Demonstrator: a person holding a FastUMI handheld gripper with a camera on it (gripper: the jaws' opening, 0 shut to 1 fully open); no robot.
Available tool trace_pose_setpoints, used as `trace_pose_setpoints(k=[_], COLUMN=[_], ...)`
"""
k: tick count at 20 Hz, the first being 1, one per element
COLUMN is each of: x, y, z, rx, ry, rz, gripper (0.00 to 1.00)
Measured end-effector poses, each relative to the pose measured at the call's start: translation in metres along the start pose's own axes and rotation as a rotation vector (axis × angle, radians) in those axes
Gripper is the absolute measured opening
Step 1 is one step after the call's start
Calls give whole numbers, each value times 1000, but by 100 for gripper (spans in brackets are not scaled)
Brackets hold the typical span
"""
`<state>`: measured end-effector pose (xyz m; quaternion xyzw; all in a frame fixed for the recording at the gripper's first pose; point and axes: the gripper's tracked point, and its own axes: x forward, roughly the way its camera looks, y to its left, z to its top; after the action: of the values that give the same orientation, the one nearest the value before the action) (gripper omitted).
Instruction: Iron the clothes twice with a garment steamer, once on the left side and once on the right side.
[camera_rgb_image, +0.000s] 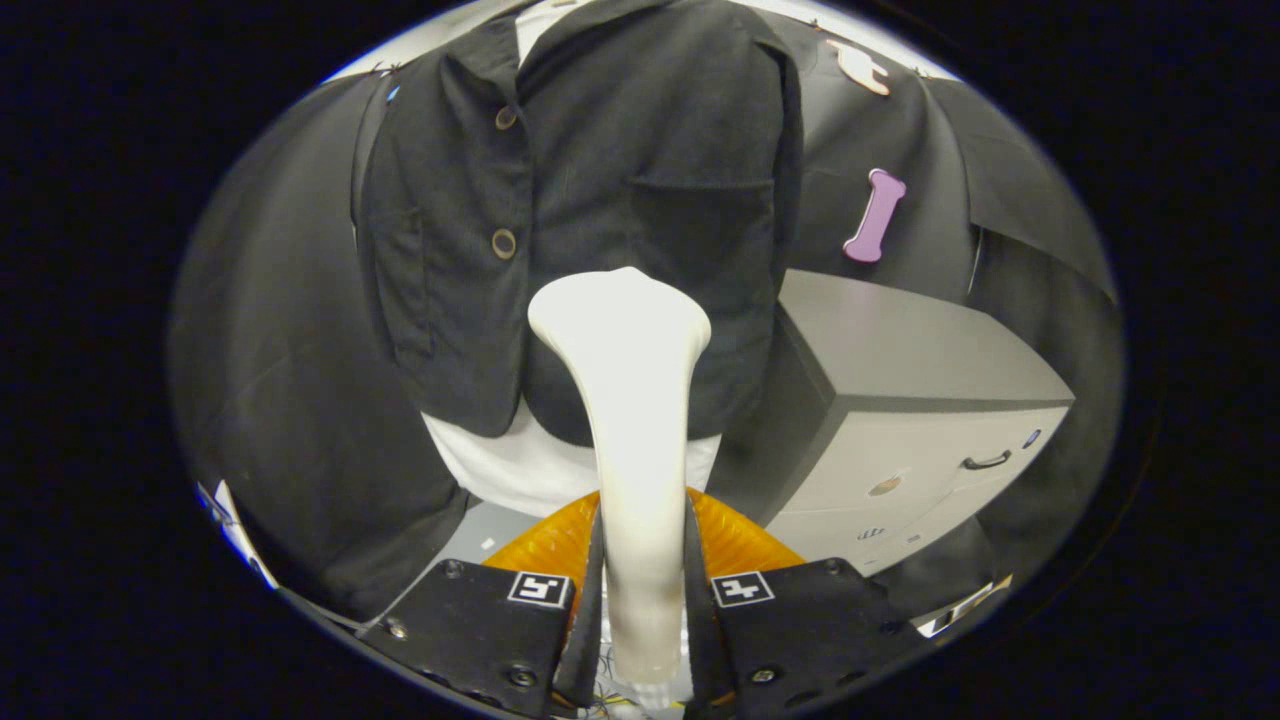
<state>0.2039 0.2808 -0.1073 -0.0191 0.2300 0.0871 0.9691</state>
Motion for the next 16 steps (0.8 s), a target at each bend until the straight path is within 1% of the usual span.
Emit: trace_pose_setpoints(k=[3,8,11,16], x=[-27,-86,-114,-140], y=[5,27,49,100], z=[40,123,168,227], rx=[8,17,10,7], ry=[-81,-247,-328,-416], rz=[17,56,80,126], gripper=[38,38,38,38])
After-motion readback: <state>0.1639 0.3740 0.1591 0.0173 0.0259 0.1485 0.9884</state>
